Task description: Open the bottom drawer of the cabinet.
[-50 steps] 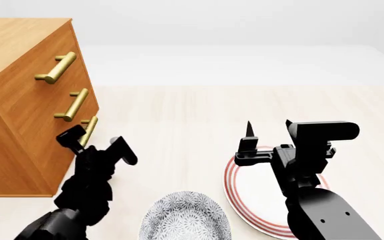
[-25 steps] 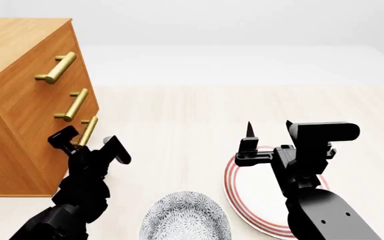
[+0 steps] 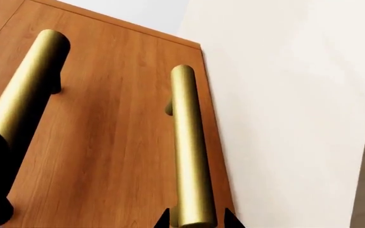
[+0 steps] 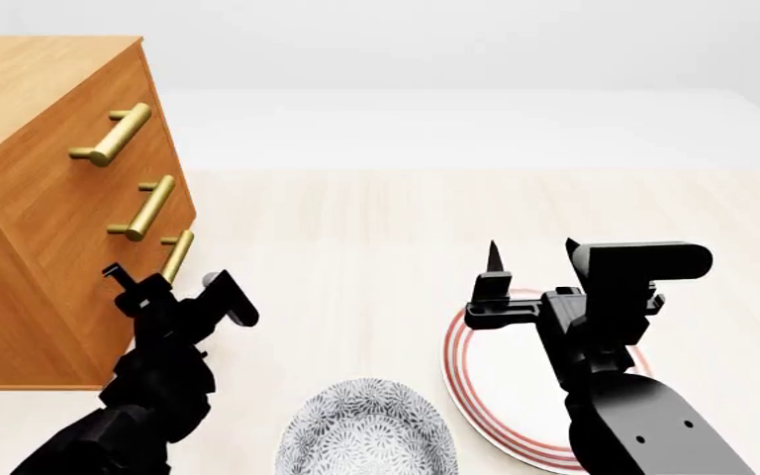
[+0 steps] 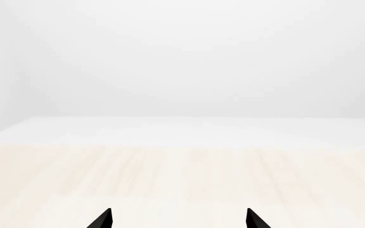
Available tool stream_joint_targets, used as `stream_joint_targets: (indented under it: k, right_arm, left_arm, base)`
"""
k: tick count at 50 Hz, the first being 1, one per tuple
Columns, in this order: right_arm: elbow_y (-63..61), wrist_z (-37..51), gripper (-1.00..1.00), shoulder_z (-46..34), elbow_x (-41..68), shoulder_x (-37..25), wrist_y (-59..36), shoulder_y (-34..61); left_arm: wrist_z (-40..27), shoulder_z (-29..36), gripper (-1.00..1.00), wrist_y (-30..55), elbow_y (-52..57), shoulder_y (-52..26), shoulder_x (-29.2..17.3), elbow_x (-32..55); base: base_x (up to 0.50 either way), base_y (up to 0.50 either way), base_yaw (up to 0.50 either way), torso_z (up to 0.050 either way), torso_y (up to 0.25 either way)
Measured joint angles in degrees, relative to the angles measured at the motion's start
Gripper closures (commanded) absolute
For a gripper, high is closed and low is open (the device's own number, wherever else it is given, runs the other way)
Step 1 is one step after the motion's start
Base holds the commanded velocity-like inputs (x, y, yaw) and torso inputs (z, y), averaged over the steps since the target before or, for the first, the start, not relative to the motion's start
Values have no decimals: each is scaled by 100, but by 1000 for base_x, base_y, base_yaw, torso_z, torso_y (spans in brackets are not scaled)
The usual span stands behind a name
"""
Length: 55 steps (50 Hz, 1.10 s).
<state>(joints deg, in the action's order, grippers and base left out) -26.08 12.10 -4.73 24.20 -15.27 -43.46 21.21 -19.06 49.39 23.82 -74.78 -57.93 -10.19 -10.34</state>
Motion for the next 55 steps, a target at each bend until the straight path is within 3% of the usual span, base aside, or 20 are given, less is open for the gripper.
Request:
stream_joint_targets:
  k: [9, 32, 55]
  right_arm:
    - [-12, 21, -100, -4, 34, -13, 4, 1]
    - [8, 55, -100, -35, 87, -51, 58, 1]
    - [2, 96, -100, -42, 147, -102, 118, -39]
  left_arm:
    - [35, 33, 100, 165, 385, 115, -125, 9]
    - [641, 264, 100, 1464, 2853, 694, -474, -67]
    - [701, 346, 100, 1665, 3078, 742, -392, -158]
  base:
    - [0, 0, 0, 0, 0]
    - [-2, 0, 1, 0, 2]
    - [-3, 0, 1, 1, 3]
